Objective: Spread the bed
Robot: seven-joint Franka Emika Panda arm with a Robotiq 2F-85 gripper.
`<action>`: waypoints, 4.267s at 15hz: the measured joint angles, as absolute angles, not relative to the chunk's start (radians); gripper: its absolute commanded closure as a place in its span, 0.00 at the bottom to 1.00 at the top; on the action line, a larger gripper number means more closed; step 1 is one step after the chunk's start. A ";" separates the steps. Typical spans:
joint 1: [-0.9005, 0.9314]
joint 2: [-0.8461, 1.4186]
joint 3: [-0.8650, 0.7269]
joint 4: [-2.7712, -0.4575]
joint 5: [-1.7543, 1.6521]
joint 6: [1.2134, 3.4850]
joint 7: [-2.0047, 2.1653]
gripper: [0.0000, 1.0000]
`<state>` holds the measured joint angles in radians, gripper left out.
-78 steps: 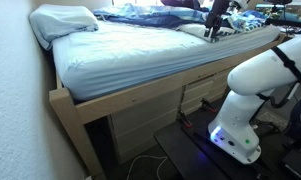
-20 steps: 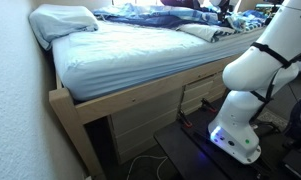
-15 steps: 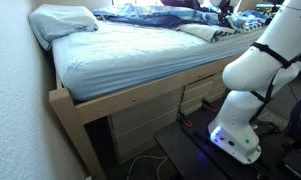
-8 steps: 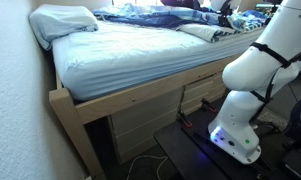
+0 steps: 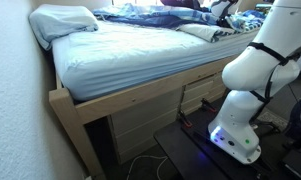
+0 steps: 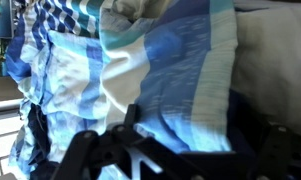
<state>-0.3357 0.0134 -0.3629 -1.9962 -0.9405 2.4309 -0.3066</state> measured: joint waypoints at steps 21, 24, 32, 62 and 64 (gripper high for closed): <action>-0.310 -0.017 -0.311 -1.939 -0.763 2.402 -0.324 0.97; -0.282 -0.076 -0.285 -1.947 -0.698 2.340 -0.352 0.97; -0.187 -0.225 -0.213 -1.990 -0.546 2.137 -0.440 0.97; 0.101 -0.324 -0.080 -1.996 -0.141 1.959 -0.760 0.87; 0.101 -0.324 -0.080 -1.995 -0.139 1.959 -0.763 0.87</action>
